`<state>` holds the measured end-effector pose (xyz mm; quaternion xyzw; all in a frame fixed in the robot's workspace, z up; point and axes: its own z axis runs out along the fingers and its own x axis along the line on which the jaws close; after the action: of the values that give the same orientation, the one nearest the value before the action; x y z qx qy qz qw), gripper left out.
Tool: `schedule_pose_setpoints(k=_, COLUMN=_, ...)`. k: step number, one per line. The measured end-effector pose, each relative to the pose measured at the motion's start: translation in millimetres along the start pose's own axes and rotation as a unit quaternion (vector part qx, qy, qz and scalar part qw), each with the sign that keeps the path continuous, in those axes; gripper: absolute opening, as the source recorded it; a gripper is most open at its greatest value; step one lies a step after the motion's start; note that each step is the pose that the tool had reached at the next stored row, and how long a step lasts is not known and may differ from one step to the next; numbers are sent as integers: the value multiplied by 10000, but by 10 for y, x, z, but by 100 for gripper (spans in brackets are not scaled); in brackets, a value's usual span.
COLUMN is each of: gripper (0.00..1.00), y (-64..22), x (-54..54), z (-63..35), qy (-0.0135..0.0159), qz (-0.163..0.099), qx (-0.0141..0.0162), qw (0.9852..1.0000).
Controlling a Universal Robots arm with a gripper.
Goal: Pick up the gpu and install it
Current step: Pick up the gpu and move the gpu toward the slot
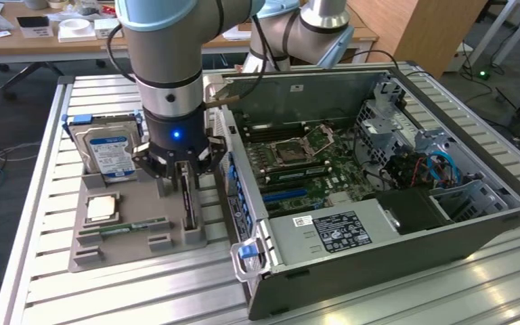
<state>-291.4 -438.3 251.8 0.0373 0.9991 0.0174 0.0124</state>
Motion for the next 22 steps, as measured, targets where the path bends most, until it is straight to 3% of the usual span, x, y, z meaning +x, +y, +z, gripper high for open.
schedule_pose_setpoints(k=6, gripper=42, y=5, x=5, z=92, qy=0, qz=2, qx=0, qw=10000)
schedule_pose_setpoints(k=22, gripper=42, y=29, x=18, z=182, qy=1, qz=1, qx=1, qw=10000)
